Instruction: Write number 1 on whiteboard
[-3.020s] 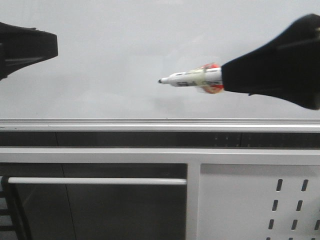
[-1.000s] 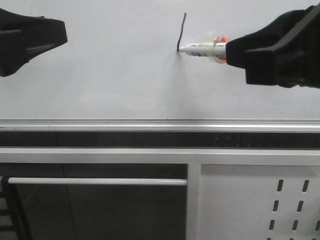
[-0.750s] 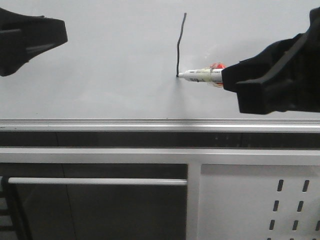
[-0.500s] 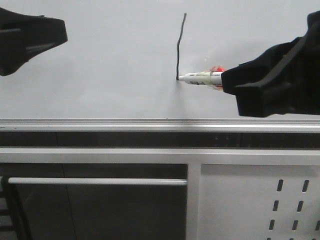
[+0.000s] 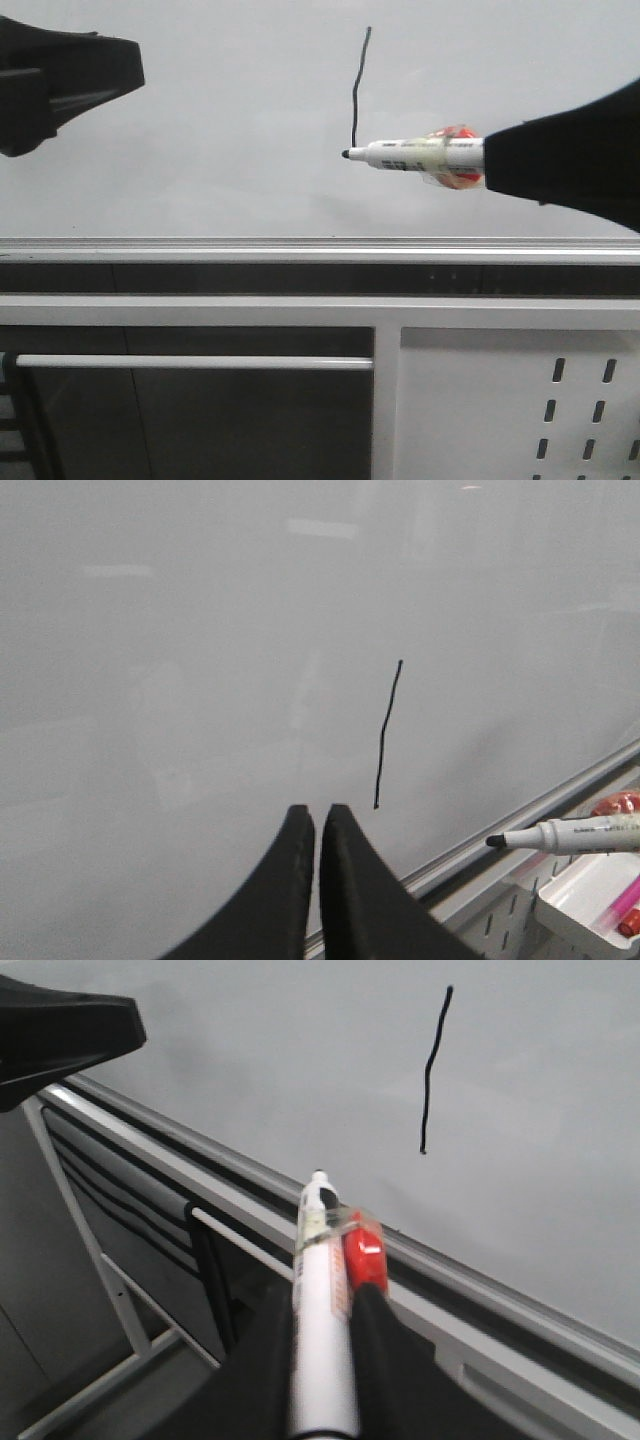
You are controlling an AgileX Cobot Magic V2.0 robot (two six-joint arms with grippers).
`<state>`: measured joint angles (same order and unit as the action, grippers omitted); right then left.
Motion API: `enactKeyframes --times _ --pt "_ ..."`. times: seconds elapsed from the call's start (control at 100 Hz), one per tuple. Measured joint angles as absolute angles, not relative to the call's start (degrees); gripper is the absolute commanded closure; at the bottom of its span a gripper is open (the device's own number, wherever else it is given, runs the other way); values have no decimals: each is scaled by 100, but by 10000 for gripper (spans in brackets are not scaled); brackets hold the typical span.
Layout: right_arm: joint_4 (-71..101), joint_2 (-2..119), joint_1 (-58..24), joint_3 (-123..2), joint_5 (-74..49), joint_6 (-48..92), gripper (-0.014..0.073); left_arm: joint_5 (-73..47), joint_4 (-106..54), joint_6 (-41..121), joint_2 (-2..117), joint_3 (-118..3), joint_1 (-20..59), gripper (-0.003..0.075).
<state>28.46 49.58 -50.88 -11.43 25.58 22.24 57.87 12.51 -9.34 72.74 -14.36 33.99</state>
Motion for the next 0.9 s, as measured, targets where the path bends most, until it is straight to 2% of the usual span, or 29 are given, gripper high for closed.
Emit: enactKeyframes --times 0.23,0.52,0.62,0.81,0.9 --pt "2972 4564 -5131 -1080 1740 2224 644 5733 1924 -777 7274 -1436 3399 738" --pt "3513 4564 -5118 -1497 686 2224 644 4807 3029 -222 7274 -1436 3399 724" --pt "4092 4564 -5014 -1607 396 2224 644 4738 3353 236 7274 -1436 3399 662" --pt "4438 4564 -4898 -1857 -33 2237 644 4702 3595 1042 7274 -1436 3399 436" --pt "4562 4620 -4838 -1966 -186 2237 644 4693 3599 1398 7274 -1436 3399 409"
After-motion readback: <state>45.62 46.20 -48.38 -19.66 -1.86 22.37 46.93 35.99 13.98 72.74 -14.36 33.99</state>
